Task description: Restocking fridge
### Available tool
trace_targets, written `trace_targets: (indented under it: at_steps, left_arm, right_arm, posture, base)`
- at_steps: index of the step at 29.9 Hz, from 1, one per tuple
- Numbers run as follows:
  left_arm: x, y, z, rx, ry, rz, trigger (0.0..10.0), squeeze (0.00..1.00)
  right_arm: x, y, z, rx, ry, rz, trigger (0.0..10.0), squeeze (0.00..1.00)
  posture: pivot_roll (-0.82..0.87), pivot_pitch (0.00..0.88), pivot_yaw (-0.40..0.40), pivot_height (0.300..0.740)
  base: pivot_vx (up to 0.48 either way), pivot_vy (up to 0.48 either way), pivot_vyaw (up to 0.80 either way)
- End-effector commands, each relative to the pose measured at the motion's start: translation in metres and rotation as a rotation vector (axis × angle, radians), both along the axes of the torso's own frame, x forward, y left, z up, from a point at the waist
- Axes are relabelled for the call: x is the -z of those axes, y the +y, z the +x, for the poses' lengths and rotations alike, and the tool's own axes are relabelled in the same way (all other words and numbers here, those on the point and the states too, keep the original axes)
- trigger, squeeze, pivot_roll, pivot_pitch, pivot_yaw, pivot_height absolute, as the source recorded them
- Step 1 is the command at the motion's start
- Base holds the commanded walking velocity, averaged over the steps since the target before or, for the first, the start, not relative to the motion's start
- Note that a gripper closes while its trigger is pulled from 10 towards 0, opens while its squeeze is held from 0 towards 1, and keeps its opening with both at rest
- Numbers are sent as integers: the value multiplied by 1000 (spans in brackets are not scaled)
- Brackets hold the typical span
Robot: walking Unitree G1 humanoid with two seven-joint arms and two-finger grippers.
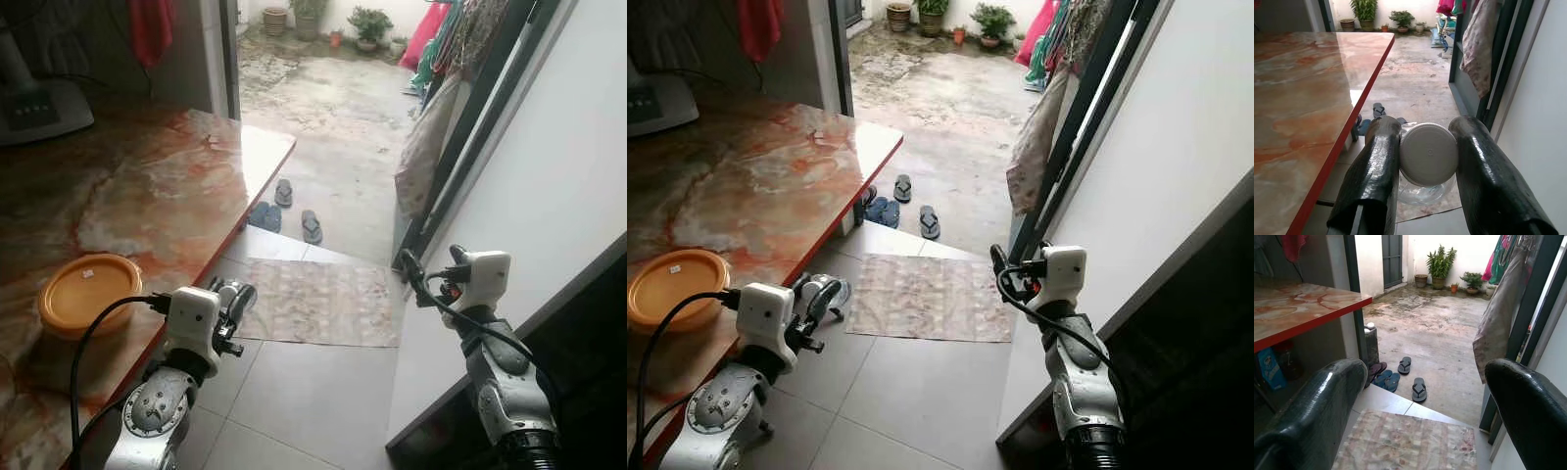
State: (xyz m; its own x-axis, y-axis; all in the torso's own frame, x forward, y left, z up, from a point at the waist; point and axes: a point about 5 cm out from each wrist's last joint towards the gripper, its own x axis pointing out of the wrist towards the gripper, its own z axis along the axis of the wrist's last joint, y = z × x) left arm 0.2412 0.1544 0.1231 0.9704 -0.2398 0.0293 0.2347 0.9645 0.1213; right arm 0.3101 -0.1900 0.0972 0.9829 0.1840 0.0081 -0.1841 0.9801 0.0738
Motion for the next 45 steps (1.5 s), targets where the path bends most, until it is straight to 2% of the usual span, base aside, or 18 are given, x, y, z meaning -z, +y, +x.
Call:
trace_targets:
  at_steps: [1, 19, 33, 41, 45]
  left_arm:
    - [-9, -3, 0, 12, -33, 5, 10000, 0]
    - [-9, -4, 2, 17, -38, 10, 10000, 0]
    - [-4, -3, 4, 8, -21, 37, 10000, 0]
    - [5, 0, 6, 10, 33, 40, 10000, 0]
    - [8, 6, 7, -29, 39, 23, 10000, 0]
  right_arm:
    - [-1, -5, 0, 17, -6, 0, 10000, 0]
    - [0, -8, 0, 26, -1, -5, 10000, 0]
    - [2, -13, 0, 35, 17, -9, 10000, 0]
    - [10, -22, -3, 63, 50, -22, 10000, 0]
    - [18, -31, -6, 97, 90, -48, 10000, 0]
  posture:
    - [96, 57, -88, 740]
    - [94, 43, -88, 740]
    - [91, 44, -94, 740]
    - [87, 47, -95, 740]
    - [84, 49, -93, 740]
  base:
    - [0, 0, 0]
    - [-272, 0, 0]
    - [0, 0, 0]
    - [0, 0, -717]
    - [0, 0, -758]
